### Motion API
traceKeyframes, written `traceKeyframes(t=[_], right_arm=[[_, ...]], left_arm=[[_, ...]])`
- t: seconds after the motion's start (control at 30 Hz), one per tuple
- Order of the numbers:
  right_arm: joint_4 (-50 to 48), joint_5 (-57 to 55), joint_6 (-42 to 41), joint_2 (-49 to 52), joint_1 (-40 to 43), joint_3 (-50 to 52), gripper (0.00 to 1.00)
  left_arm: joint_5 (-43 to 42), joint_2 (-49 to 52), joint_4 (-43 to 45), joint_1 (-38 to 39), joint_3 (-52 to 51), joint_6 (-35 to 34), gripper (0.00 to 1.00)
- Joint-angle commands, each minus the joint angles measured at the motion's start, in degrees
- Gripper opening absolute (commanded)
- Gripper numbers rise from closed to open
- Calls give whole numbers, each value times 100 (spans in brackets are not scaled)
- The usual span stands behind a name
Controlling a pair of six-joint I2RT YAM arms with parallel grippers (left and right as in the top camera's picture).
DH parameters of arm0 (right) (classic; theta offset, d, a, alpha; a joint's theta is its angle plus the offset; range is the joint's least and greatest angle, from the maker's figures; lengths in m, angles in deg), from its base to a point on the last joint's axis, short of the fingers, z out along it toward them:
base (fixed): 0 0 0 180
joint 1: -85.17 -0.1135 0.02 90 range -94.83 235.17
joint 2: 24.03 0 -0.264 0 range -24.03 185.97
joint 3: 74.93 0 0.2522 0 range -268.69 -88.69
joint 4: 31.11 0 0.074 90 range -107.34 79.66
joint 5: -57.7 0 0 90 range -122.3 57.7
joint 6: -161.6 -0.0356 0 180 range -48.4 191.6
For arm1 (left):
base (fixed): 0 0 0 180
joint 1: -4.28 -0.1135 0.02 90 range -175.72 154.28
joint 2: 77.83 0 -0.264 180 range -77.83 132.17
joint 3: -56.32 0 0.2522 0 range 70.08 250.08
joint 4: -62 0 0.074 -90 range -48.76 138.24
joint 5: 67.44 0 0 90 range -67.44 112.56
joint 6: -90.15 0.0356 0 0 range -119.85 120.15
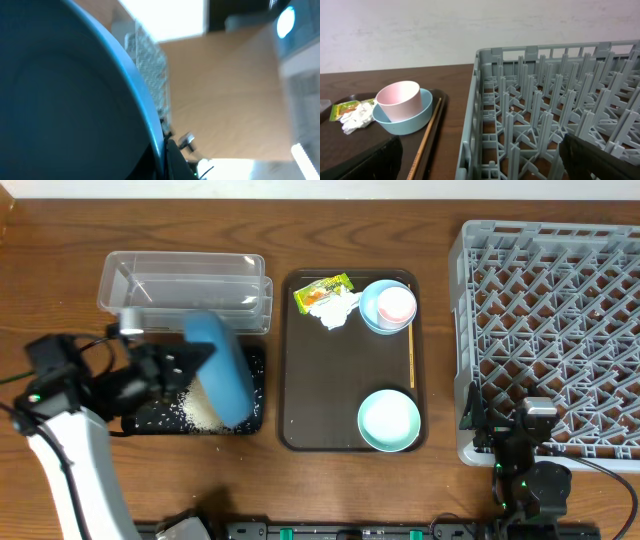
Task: Sort waste into correct bins and load items into the dishwasher rack
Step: 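Carry the empty blue bowl back and set it on the brown tray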
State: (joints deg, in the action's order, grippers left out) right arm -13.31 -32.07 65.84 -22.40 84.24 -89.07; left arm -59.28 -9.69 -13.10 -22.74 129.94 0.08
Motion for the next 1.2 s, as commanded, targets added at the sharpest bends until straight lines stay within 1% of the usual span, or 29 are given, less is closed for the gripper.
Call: traceKeyframes(t=[0.0,0.07,0.17,0.23,0.37,0.47,0.57,0.63,0.7,0.83,0.9,1.0,1.17], right_arm=[[26,0,68,-13,44,7,99],[28,2,68,-13,44,7,99],[26,0,66,-11,44,7,99],[26,2,68,-13,44,7,99],[28,0,68,-11,44,7,99],[28,2,66,-11,44,7,99],[26,0,66,-13,44,7,99],[28,2,66,-13,44,7,99],[26,2,68,-13,44,7,99],[26,2,66,-13,44,7,99],[28,0,66,-13,44,7,99],[26,0,66,-13,44,7,99],[28,2,68,-11,44,7,99]], left_arm=[[1727,-431,262,765,352,-1150,6],[2632,-616,525,1300,420,-1816,6],[3145,-844,1193,2317,446,-2297,6],[3648,-879,1746,3086,446,-2551,6],[5097,-748,2424,4433,446,-2883,6],[6181,-490,2809,5375,446,-3025,12],[7158,-101,3112,6085,446,-3023,12],[7652,280,3285,6485,446,-3023,9],[7803,592,3434,6704,446,-3023,7],[7851,1353,3818,6961,446,-3023,6],[7847,1665,3960,6977,446,-3053,6],[7838,2105,4096,6977,446,-3274,6],[7825,2481,4155,7029,446,-3324,7]])
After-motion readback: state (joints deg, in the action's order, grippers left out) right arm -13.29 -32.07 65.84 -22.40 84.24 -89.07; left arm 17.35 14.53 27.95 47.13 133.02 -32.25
